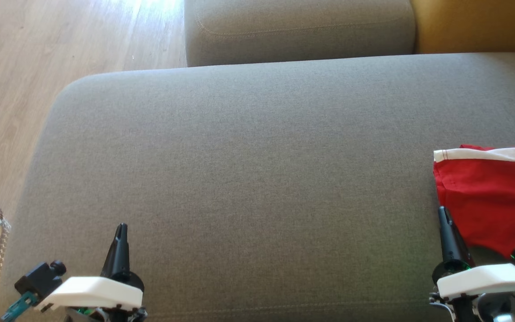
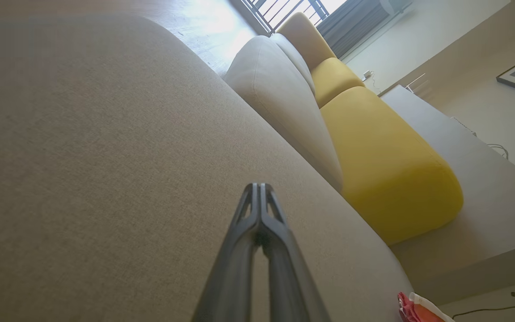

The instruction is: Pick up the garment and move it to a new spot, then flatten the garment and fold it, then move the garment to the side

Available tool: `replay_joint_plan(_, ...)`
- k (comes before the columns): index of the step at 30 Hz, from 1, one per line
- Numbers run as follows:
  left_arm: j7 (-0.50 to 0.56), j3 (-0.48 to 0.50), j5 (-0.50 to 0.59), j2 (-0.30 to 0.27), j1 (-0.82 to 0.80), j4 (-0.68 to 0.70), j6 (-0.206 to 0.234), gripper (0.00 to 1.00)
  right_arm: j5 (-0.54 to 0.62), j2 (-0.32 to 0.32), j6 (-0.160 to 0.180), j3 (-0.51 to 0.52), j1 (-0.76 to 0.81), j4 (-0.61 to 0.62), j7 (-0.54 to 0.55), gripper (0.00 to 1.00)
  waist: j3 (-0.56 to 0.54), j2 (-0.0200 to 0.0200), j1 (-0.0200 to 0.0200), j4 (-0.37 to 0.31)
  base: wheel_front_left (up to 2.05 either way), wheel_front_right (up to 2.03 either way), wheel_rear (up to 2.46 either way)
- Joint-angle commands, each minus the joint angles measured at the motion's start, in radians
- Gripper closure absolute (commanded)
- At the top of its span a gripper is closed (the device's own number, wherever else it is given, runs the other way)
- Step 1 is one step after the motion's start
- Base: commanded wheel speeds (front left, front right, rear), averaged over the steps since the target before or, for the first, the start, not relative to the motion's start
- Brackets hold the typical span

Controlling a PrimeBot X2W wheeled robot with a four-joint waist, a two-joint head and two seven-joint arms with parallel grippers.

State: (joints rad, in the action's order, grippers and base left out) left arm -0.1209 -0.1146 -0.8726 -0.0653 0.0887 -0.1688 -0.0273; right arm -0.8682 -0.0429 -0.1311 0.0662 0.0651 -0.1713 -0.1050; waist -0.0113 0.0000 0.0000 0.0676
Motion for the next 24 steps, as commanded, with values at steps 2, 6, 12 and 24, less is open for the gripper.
replay_joint_plan(2,0.009,0.029,-0.042,-0.018,-0.063,0.022,-0.009,1.0,-0.043,-0.021,0.0,-0.004,-0.055,0.023,0.011,1.0,0.001,0.0,0.0,-0.002,0.0,0.0,0.0)
replay_joint_plan(6,0.019,0.038,-0.089,-0.019,-0.071,0.016,-0.015,1.0,-0.088,-0.022,0.0,-0.003,-0.063,0.017,0.022,1.0,0.001,0.0,0.0,-0.007,0.0,0.0,0.0)
replay_joint_plan(12,0.036,0.05,-0.159,-0.021,-0.083,0.007,-0.024,1.0,-0.157,-0.023,0.0,-0.001,-0.073,0.008,0.039,1.0,0.003,0.0,0.0,-0.013,0.0,0.0,0.0)
replay_joint_plan(24,0.069,0.077,-0.3,-0.023,-0.108,-0.011,-0.042,1.0,-0.293,-0.025,0.0,0.002,-0.095,-0.01,0.073,1.0,0.005,0.0,0.0,-0.025,0.0,0.0,0.0)
